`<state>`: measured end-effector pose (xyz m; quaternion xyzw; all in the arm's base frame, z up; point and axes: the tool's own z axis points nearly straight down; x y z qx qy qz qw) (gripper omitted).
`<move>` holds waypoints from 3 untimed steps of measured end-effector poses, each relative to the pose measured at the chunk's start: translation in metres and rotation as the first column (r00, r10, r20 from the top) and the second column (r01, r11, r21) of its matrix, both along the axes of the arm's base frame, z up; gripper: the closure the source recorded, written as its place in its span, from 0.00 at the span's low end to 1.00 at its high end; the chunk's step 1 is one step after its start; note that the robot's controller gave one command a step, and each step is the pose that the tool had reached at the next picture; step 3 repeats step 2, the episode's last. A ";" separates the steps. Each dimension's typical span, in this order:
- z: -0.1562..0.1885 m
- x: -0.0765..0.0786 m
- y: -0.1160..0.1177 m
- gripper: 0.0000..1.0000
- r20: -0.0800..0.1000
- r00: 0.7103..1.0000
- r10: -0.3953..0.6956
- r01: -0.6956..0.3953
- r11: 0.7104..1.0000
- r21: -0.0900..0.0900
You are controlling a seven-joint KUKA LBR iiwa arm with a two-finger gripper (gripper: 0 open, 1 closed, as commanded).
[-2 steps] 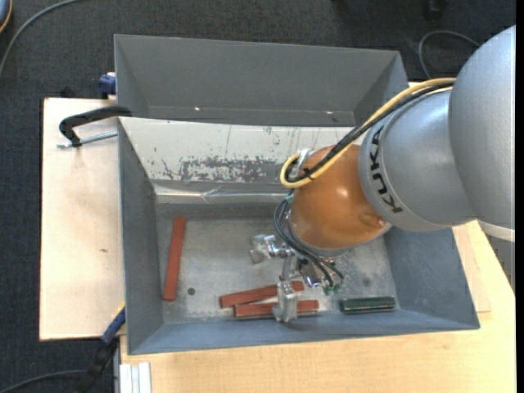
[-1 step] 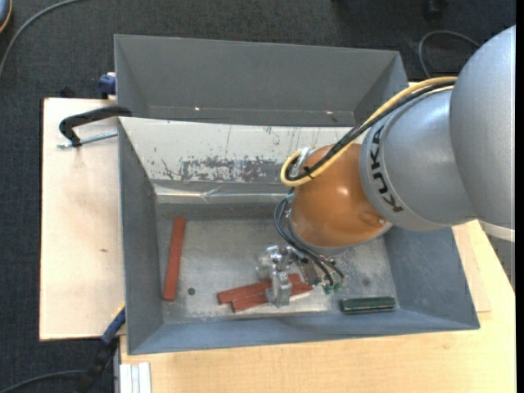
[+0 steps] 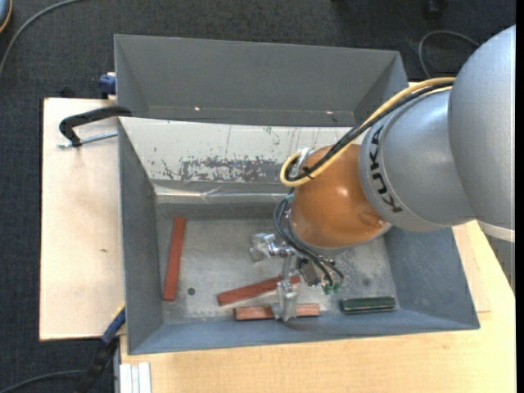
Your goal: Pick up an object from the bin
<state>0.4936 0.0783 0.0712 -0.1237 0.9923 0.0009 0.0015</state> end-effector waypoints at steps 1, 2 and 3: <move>0.000 -0.001 0.000 1.00 -0.003 1.000 0.000 0.000 1.000 -0.001; 0.159 0.020 -0.002 1.00 0.012 1.000 0.019 -0.019 1.000 0.000; 0.159 0.020 -0.002 1.00 0.012 1.000 0.019 -0.019 1.000 0.000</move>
Offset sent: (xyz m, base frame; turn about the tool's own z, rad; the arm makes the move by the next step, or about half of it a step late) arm 0.0000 0.0000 0.0000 0.0000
